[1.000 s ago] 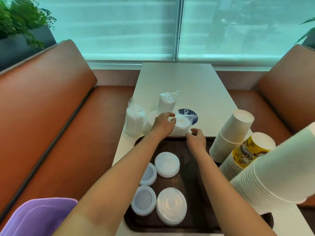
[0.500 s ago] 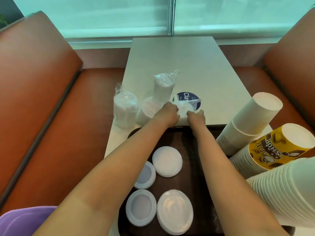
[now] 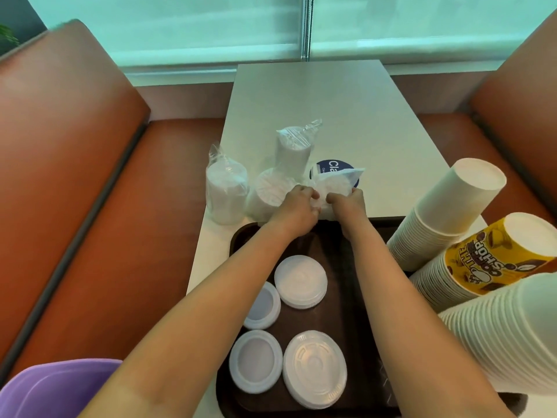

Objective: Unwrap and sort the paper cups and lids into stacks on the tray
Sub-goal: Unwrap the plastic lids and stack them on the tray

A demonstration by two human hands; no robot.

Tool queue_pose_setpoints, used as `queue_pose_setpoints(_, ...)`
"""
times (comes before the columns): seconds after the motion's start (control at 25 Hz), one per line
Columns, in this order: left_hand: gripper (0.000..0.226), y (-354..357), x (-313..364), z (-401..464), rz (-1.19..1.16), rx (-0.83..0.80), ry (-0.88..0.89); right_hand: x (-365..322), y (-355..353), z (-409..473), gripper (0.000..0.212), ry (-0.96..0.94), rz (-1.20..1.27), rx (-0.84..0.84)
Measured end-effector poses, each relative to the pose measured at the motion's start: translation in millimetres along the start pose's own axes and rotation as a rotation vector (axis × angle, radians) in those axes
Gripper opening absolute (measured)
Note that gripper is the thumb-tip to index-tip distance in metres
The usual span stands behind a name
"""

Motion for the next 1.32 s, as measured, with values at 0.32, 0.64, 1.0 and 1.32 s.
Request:
queue_pose_setpoints(0.32, 0.054, -25.8, 13.3, -71.9, -0.659, 0.249, -0.180, -32.3, -21.8, -85.6, 0.062, -0.290, 0.205, 0.032)
queue_pose_setpoints(0.64, 0.069, -12.9, -11.4, -152.8, -1.340, -0.439, -0.399, -17.1, -38.8, -185.6, 0.060, -0.996, -0.319, -0.348)
queue_pose_setpoints(1.0, 0.031, 15.8, -10.1, -224.5, -1.266, -0.195, -0.308, -31.7, -76.1, -219.6, 0.059, -0.407, -0.321, -0.227)
queue_pose_setpoints(1.32, 0.046, 17.1, -22.8, -247.4, -1.130, 0.130, -0.372, -72.3, -96.5, -246.1, 0.018, -0.463, -0.093, -0.152)
Point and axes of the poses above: each hand's wrist, its own z-axis towards the middle knuckle, its own y-axis out of the palm, x = y × z, the point moved 3 cm from there along z, towards the middle knuckle, and after that the axes turned 10 degrees about -y, right-handed, at the moved point
